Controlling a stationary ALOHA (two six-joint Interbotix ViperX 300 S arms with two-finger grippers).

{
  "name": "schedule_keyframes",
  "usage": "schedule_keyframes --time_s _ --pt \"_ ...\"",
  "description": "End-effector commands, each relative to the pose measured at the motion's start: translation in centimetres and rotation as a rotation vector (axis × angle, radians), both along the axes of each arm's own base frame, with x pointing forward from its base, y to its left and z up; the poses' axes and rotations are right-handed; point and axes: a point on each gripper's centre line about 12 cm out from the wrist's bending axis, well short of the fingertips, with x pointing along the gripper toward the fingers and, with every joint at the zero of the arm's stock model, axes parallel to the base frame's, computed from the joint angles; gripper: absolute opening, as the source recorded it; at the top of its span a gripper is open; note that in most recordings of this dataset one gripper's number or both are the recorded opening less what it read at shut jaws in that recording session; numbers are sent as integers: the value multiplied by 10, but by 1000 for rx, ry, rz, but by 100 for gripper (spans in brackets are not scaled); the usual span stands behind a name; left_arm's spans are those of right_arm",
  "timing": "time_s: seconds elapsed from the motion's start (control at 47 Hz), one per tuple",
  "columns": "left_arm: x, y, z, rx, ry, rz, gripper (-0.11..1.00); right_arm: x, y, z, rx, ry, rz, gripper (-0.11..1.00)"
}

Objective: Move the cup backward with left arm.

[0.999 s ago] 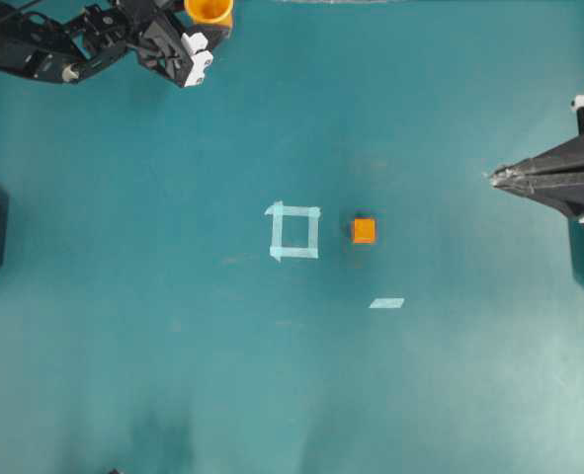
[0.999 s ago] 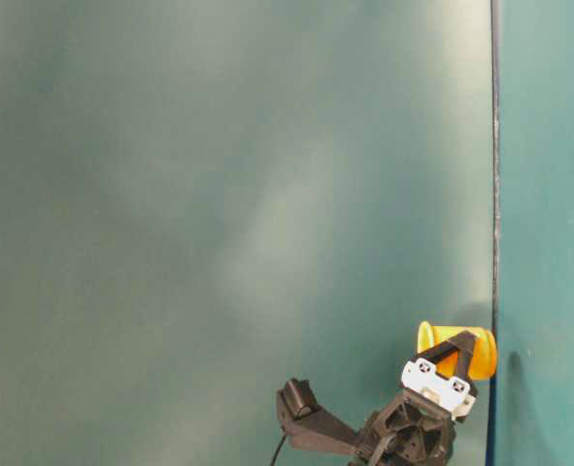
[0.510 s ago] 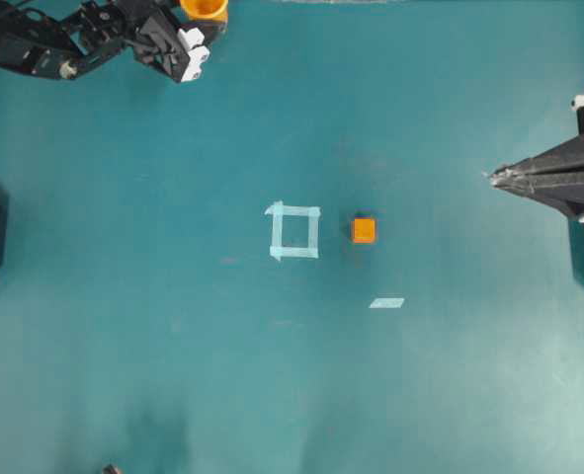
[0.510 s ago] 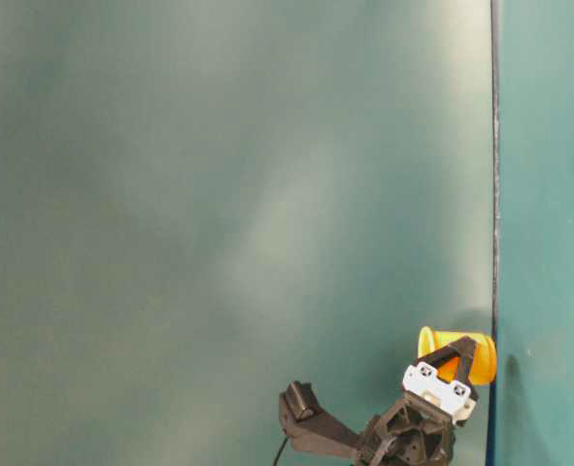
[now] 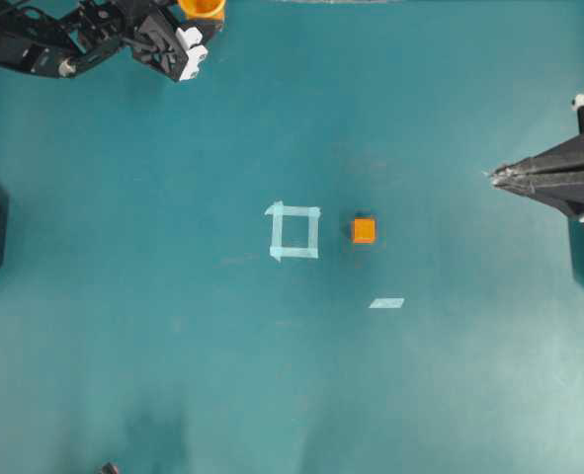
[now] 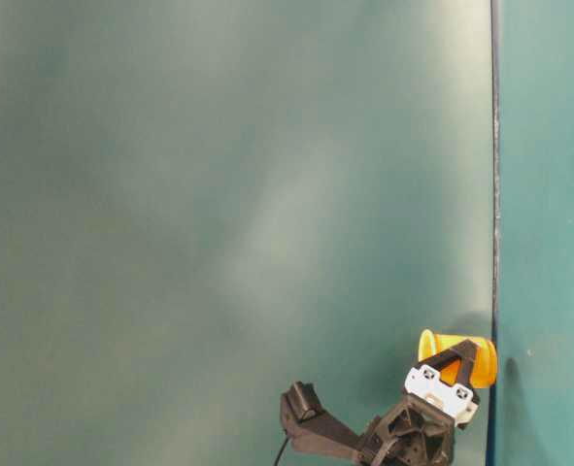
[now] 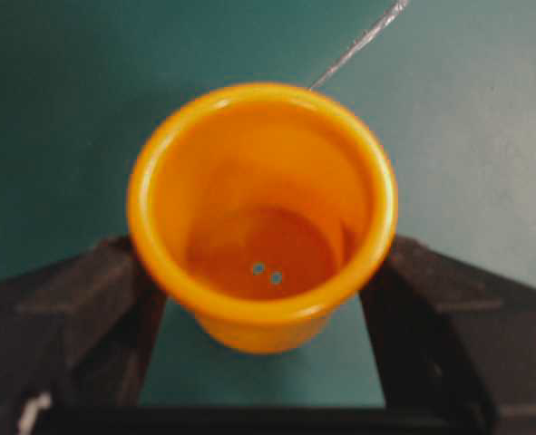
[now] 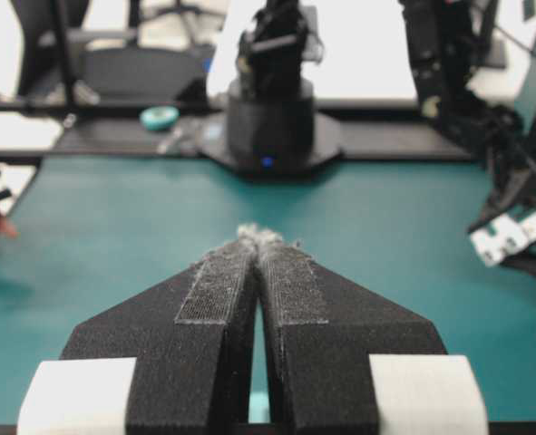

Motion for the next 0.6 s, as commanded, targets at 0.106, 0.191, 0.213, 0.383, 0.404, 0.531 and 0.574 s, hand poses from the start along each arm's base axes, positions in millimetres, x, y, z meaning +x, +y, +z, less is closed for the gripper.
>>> schedule_keyframes --time_s 0.106,0.191,0.213,0.383,0.404,0.531,0.574 --pt "2 5 9 22 -22 4 64 2 0 13 2 -31 0 0" --pt "3 4 8 21 -21 3 65 2 0 12 2 -31 0 0" --pt "2 5 8 19 -20 6 64 2 0 12 2 -31 0 0" --pt "2 5 8 20 -20 4 64 2 0 13 2 -31 0 0" --pt "2 5 8 21 -21 4 64 2 0 13 2 -32 0 0" --pt "2 5 8 21 -22 6 64 2 0 13 2 -32 0 0" --pt "2 5 7 21 -21 4 64 2 0 13 2 -32 0 0"
